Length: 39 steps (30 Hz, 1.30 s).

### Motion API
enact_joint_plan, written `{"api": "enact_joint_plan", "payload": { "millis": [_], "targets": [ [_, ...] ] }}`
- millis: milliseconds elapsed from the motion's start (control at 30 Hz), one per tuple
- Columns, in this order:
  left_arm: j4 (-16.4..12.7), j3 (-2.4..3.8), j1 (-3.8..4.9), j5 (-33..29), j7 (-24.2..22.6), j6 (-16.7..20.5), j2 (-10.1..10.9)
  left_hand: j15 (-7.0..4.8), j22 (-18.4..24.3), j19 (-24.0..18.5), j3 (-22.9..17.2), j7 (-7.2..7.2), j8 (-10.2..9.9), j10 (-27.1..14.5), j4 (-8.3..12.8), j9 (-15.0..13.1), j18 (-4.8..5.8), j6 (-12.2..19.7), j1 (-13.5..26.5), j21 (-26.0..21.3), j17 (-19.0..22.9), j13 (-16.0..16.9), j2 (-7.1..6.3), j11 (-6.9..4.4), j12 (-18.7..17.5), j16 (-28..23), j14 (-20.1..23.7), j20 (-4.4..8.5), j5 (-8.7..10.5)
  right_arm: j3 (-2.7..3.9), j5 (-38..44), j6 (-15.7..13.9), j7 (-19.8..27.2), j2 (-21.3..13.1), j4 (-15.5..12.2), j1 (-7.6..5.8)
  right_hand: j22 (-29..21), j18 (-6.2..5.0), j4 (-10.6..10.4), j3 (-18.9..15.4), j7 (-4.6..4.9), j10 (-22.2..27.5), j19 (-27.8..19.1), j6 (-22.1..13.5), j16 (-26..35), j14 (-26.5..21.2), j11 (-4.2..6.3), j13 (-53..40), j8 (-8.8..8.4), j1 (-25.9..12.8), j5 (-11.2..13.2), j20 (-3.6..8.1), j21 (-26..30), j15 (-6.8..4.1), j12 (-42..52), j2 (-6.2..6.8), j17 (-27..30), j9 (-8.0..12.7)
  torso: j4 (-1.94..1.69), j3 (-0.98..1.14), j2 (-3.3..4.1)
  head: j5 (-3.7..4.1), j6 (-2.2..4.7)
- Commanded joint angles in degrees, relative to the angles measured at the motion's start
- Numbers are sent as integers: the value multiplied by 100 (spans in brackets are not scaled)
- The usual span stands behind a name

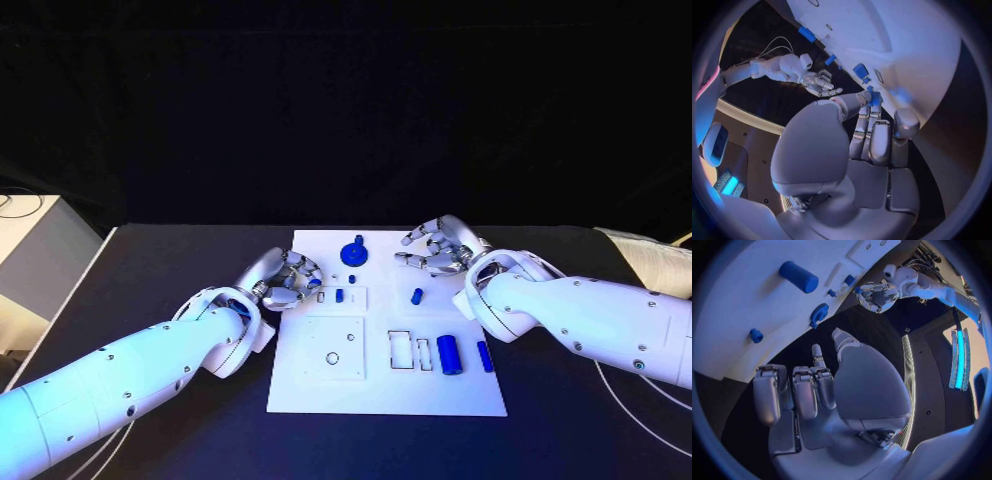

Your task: Assemble the parts on the task board

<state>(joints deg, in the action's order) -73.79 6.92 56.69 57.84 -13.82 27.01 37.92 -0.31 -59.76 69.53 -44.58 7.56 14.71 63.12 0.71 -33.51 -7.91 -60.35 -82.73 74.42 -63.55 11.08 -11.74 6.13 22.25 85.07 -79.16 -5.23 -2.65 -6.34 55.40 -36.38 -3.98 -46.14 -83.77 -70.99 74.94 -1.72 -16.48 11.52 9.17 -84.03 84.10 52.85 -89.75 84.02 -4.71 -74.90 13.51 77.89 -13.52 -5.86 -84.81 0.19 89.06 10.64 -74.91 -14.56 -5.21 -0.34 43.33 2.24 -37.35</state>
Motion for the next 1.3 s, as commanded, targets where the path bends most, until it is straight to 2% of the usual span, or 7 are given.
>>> {"api": "enact_joint_plan", "payload": {
  "millis": [33, 700, 1300],
  "targets": [
    [-33, 2, -1, -28, 51, -58, -14, 4, -45, 70, -34, -7, -50, 318, 44, -37, 108, -62, -18, 42, -21, 8, -12, -245, -58, -41, -51, 3, -19, 1, 60, 69, 43, 1, -2, 3, 1043, 23, 5, 32, -29, -506, 371, -5, -25, 598, 55, -1433, 18, -56, -39, 27, 27, -35, 0, -13, -1509, -8, -1, 0, -1, 10, -12],
    [-43, -13, 1, -138, 430, -589, -48, -15, -115, 107, -90, -40, -134, 516, 133, -35, 120, -159, 30, 96, 30, -54, -30, -261, -446, -106, -108, 16, -17, 1, 60, 74, 40, -4, -2, 3, 1041, 22, 1, 41, -30, -512, 371, -7, -25, 598, 56, -1438, 23, -70, -45, 28, 30, -36, 7, -24, -1509, -11, -5, -2, -5, 12, -26],
    [-28, -23, 1, -109, 539, -597, -4, -20, -103, 79, -135, -57, -171, 596, 218, -38, 114, -197, 12, 100, 81, -101, -37, -261, -656, -150, -102, 23, -17, 1, 60, 81, 42, -7, 0, 3, 1041, 22, 1, 41, -30, -512, 371, -7, -25, 598, 56, -1438, 23, -70, -45, 28, 30, -36, 7, -24, -1509, -11, -9, -8, -6, 9, -24]
  ]
}}
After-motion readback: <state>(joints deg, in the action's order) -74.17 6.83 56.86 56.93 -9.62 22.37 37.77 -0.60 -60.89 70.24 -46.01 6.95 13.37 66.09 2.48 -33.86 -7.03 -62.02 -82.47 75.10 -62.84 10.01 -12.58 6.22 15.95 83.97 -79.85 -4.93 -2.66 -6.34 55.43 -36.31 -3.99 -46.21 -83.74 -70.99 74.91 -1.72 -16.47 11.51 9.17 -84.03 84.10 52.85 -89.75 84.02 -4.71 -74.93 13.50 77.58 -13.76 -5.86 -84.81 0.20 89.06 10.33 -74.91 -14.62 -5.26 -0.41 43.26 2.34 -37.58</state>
